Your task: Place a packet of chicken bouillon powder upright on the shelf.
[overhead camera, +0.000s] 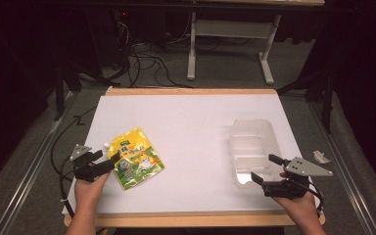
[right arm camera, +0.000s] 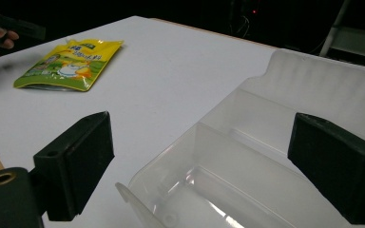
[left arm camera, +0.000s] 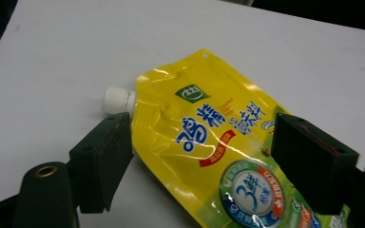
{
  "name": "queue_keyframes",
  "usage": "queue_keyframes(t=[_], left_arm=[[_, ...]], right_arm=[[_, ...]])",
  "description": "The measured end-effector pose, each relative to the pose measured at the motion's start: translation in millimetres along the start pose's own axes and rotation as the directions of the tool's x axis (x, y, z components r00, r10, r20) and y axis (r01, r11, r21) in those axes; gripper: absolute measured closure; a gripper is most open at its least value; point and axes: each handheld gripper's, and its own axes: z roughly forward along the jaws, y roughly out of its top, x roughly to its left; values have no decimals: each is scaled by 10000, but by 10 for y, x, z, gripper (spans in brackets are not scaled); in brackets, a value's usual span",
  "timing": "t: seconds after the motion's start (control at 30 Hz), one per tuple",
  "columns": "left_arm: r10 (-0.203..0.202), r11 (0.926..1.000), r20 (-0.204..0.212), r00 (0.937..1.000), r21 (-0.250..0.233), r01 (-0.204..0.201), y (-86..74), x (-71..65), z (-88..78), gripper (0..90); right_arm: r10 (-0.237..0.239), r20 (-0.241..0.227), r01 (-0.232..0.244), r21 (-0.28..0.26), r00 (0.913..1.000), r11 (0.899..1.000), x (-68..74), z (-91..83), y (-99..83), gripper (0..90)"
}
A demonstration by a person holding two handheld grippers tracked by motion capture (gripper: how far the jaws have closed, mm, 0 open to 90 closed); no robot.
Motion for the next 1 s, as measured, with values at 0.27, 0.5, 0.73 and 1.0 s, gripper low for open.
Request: queue_keyframes(t=[0.27, 0.5, 0.73, 1.0], left_arm=[[-736, 9959, -119, 9972, 519, 741, -33, 171, 114, 272], [-1449, 9847, 129, 9894, 996, 1429, -8, 258, 205, 337], [-1729, 9767, 482, 9838, 1371, 1649, -9, 259, 244, 371], [-1935, 9716, 731, 9784, 1526, 1808, -17, 272, 251, 491]], right_arm=[[-15, -63, 15, -21, 10000, 10000, 4, 5, -1, 86], [-16, -55, 16, 17, 10000, 10000, 8, 12, -6, 88], [-194, -52, 194, 91, 9998, 9998, 25, 30, -7, 90], [-191, -51, 192, 93, 9998, 9998, 28, 32, -10, 93]])
